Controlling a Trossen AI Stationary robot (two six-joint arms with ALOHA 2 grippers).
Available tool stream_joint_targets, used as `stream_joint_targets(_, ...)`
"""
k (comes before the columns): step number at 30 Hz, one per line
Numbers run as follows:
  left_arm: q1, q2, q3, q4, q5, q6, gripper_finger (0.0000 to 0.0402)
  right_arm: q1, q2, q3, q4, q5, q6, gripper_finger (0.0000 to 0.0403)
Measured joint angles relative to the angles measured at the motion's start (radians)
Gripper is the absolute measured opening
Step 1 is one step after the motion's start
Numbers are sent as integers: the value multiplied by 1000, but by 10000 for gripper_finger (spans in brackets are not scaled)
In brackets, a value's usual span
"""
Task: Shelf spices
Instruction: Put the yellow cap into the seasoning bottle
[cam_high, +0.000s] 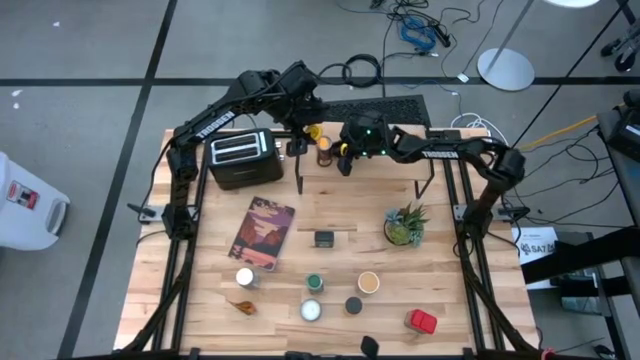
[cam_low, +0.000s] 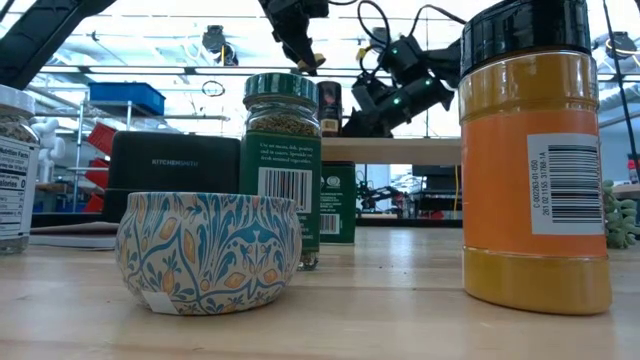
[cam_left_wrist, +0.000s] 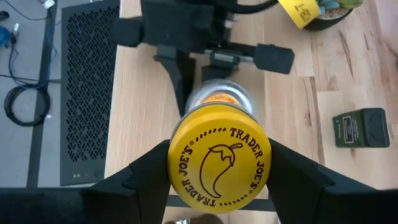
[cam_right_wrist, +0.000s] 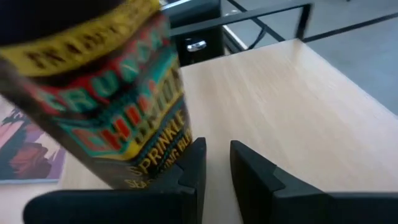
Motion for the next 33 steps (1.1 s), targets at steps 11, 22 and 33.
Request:
stream_joint_targets(11, 2, 0, 0, -66, 0, -25, 228, 26, 22, 0, 107, 6, 34, 59)
stream_joint_targets(22, 2, 0, 0, -99, -1, -51, 228, 36, 22, 0, 137, 34, 41, 59)
stream_joint_targets(33, -1, 0, 0, -70, -2, -43, 228, 18, 6, 0, 90, 91, 26, 59)
